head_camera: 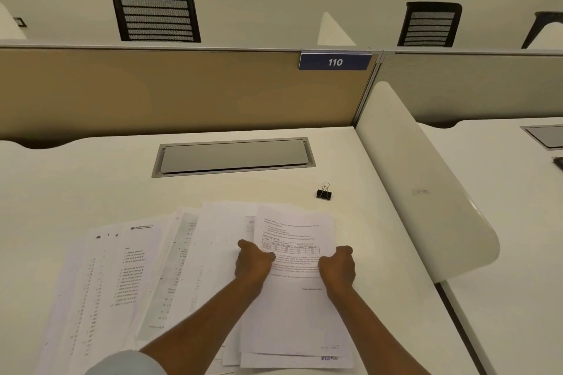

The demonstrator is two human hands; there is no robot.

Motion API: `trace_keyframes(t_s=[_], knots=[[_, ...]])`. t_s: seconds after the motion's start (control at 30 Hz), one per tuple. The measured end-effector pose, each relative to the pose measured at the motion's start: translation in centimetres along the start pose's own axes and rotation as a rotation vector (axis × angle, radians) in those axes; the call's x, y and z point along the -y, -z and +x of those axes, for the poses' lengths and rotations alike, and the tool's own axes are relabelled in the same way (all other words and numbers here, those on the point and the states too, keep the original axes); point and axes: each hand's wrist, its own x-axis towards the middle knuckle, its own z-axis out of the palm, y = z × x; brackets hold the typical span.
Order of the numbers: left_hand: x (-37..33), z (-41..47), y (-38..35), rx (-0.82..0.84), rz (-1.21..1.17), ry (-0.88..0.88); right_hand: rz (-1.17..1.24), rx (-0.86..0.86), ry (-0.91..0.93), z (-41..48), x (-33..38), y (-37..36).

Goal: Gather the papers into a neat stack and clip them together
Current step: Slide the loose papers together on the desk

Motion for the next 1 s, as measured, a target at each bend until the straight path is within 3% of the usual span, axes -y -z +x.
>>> trace_keyframes(t_s=[0.13, 0.23, 0.4, 0.53, 0.77, 1.0], knots=[[0.3, -0.3, 0.3, 0.079, -0.081, -0.033, -0.008, 0.020, -0.026, -0.1, 0.2, -0.3], [0.5, -0.2, 0.7, 0.044, -0.061, -0.058, -0.085, 0.044, -0.035, -0.4, 0.5, -0.8], [0.3, 0.1, 1.8, -0.205, 0.408, -0.143, -0.304, 0.004, 0.009, -1.1, 1.4, -1.6], [0.2, 0.3, 2.5, -0.233, 0.588, -0.103, -0.372, 0.038, 0.053, -1.8, 1.9, -2.8], [0.0, 0.3, 2.6, -0.212, 0.520, -0.081, -0.317, 0.064, 0.050, -2.4, 2.4, -2.9], [0.4, 0.5, 3.0, -0.271, 0.350, -0.102, -0.075, 0.094, 0.104, -1.8, 1.6, -2.7]])
